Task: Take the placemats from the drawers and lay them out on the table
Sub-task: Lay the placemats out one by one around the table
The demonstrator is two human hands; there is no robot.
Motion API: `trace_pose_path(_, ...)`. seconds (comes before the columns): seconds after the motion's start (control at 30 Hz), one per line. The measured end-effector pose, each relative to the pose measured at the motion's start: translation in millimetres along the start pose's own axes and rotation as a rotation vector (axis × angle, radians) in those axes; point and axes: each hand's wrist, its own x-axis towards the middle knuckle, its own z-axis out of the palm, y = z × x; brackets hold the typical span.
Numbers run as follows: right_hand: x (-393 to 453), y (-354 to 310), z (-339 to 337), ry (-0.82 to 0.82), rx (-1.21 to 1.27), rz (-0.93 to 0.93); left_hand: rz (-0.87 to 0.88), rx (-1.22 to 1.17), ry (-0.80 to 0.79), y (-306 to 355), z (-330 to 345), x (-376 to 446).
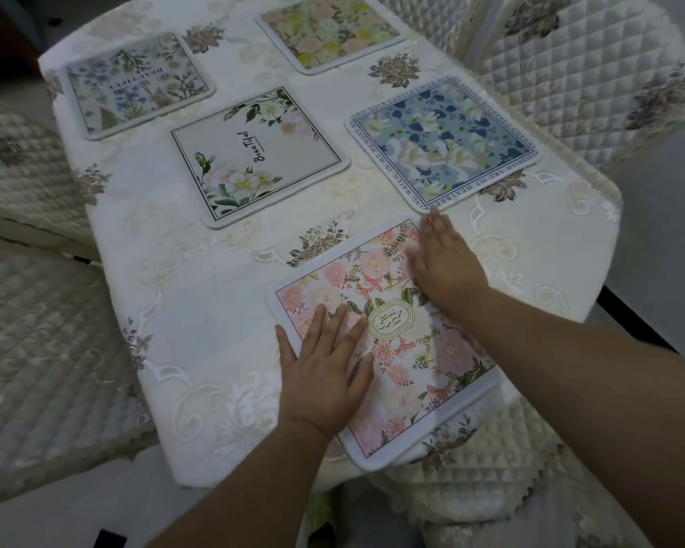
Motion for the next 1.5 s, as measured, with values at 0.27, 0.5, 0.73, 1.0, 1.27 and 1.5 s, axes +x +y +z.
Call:
trace_pose_path(0.27, -104, 3, 27, 0.065, -0.051, 0.093, -0.011, 0.058, -0.047, 3, -3, 2)
trace_pose_path(0.5, -105, 4, 31, 0.093, -0.083, 0.109, -0.024, 0.050, -0.079, 5, -7, 47)
trace_pose_path(0.73, -104, 3, 32, 0.101, -0.063, 0.114, -0.143, 0.027, -0.026, -43, -13, 62)
trace_pose_path(1.0, -105, 2, 29, 0.100, -0.070, 0.110, -0.073, 0.056, -0.063, -18, -17, -5)
trace_pose_path(1.27, -104, 2, 29, 0.105, -0.066, 0.106, 0.162, 0.101, -0.079, 38, 27, -53)
trace_pose_path(1.5, -104, 1, 28, 0.082, -0.065, 0.101, -0.032, 0.069, -0.140, -2, 6, -54)
